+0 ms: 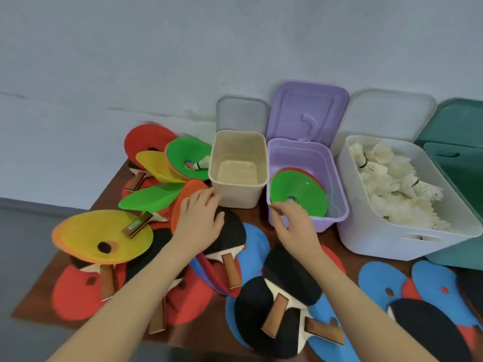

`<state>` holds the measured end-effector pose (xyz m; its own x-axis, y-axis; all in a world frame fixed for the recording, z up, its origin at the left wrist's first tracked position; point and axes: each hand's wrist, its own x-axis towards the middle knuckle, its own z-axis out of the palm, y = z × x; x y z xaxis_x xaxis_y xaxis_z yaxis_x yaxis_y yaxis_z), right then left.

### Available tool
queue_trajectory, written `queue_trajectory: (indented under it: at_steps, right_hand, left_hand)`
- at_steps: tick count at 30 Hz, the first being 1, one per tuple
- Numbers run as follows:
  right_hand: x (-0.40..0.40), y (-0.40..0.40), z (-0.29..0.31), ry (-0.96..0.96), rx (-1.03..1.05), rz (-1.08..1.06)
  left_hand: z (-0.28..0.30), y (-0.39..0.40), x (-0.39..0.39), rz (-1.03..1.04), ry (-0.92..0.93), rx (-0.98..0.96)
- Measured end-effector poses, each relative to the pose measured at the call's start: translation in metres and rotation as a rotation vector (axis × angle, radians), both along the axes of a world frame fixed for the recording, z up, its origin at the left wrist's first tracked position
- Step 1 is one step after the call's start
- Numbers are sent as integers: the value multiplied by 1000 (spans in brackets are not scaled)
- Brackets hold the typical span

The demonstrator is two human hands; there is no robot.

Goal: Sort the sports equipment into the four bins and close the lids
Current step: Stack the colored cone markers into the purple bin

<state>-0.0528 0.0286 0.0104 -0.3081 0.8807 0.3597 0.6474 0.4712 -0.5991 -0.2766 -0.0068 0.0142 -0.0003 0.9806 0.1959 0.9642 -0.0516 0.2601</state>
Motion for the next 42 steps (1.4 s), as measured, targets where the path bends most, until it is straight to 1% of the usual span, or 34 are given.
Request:
queue_trajectory:
  at_steps: [2, 5, 10, 13, 14, 16, 18, 21, 23, 25, 28, 31, 32, 34, 36, 38, 40, 42]
  right_hand:
    - [-22, -16, -12, 11, -77, 23]
    - [-50, -36, -30, -39, -156, 110]
    - [-81, -61, -47, -125, -300, 220]
    - [-92, -76, -57, -233, -254, 282]
    - [-95, -80, -61, -224, -207, 264]
    - [-101, -83, -67, -146, -142, 181]
    - [-105, -83, -70, -87, -232, 114]
    - [-102, -86, -78, 17, -354, 165]
    - [-100, -93, -78, 0, -410, 232]
    - [-96, -101, -80, -8, -454, 253]
    - [-87, -107, -84, 12, -402, 131]
    - [-77, -102, -89, -79, -306, -56]
    - [-75, -99, -89, -116, -306, -105]
    - [-74, -95, -87, -192, -377, -171]
    - [-77, -92, -87, -285, -460, -176]
    - [-80, -90, -91, -385, -489, -157]
    - [-81, -86, -96, -386, -503, -170]
    - [-77, -84, -101, -315, -470, -164]
  left_hand:
    - [-13, -14, -23, 37, 1, -10]
    - [-31, -34, -48, 69, -6, -90]
    - [-55, -63, -50, 77, -50, -235]
    - [-64, -73, -48, 66, -159, -247]
    - [-64, -76, -48, 70, -177, -249]
    - [-67, -79, -52, 95, -177, -236]
    - [-68, -80, -55, 135, -167, -223]
    - [-67, -80, -53, 200, -221, -162]
    - [-65, -80, -48, 241, -246, -160]
    - [-64, -81, -43, 291, -312, -169]
    - [-65, -80, -44, 360, -419, -207]
    - [-63, -84, -49, 324, -386, -172]
    - [-62, -85, -50, 318, -362, -139]
    - [-61, -86, -55, 328, -332, -77]
    - [-60, -88, -60, 352, -340, -36]
    - [-58, -92, -62, 345, -355, -13]
    - [-56, -97, -60, 327, -371, 14]
    - [-55, -101, -56, 326, -392, 40]
